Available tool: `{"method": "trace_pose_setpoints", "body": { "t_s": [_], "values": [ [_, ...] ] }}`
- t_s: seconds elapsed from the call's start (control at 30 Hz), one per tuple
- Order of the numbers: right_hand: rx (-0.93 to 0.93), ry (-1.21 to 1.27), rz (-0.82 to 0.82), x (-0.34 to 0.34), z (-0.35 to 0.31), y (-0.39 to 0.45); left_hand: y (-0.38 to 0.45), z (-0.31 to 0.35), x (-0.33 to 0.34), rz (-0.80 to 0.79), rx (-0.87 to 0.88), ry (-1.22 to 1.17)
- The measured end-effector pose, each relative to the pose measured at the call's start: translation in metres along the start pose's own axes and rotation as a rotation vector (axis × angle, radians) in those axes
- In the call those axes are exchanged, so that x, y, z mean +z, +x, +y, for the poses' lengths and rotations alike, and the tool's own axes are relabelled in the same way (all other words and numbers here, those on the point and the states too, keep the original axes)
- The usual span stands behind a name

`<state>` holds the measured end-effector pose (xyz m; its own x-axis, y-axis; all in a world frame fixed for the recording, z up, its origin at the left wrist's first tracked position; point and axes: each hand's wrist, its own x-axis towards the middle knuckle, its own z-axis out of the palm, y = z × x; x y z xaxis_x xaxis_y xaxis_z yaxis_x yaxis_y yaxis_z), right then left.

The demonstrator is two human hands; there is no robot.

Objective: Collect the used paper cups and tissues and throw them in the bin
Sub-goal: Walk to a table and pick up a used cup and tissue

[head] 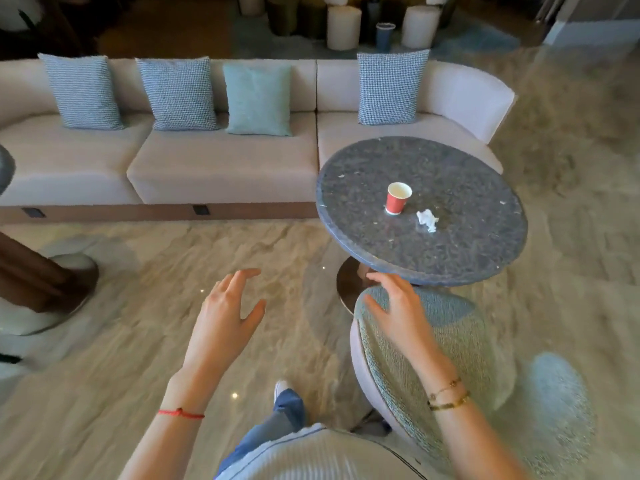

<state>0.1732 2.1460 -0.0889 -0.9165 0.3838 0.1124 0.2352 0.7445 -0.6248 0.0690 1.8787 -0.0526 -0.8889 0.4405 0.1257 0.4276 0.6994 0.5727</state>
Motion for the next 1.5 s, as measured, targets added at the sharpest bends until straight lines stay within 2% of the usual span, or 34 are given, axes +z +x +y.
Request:
{"method": "trace_pose_setpoints", "body": {
  "t_s": [0.2, 0.37, 0.6, 0.73, 1.07, 1.2, 1.33, 1.5],
  "values": [
    [0.173, 0.014, 0.193, 0.011, 0.004, 0.104, 0.161, -0.01, -0.002, -0.115, 0.263, 0.04],
    [0.336, -0.066, 0.285, 0.01, 0.033, 0.162, 0.261, 0.005, 0.032, -0.255, 0.43, -0.006],
    [0.658, -0.121, 0.357, 0.011, 0.113, 0.226, 0.365, 0.041, 0.135, -0.473, 0.48, -0.129],
    [0.79, -0.16, 0.354, 0.007, 0.163, 0.261, 0.415, 0.067, 0.198, -0.59, 0.478, -0.092],
    [0.91, -0.12, 0.192, 0.016, 0.253, 0.336, 0.497, 0.112, 0.307, -0.798, 0.463, -0.035],
    [0.969, -0.112, 0.205, 0.035, 0.265, 0.346, 0.507, 0.112, 0.332, -0.897, 0.498, -0.006],
    [0.971, -0.158, 0.15, 0.048, 0.27, 0.35, 0.513, 0.115, 0.349, -0.952, 0.516, -0.007],
    [1.004, -0.077, 0.17, 0.047, 0.268, 0.346, 0.516, 0.118, 0.356, -0.996, 0.534, -0.077]
  ]
}}
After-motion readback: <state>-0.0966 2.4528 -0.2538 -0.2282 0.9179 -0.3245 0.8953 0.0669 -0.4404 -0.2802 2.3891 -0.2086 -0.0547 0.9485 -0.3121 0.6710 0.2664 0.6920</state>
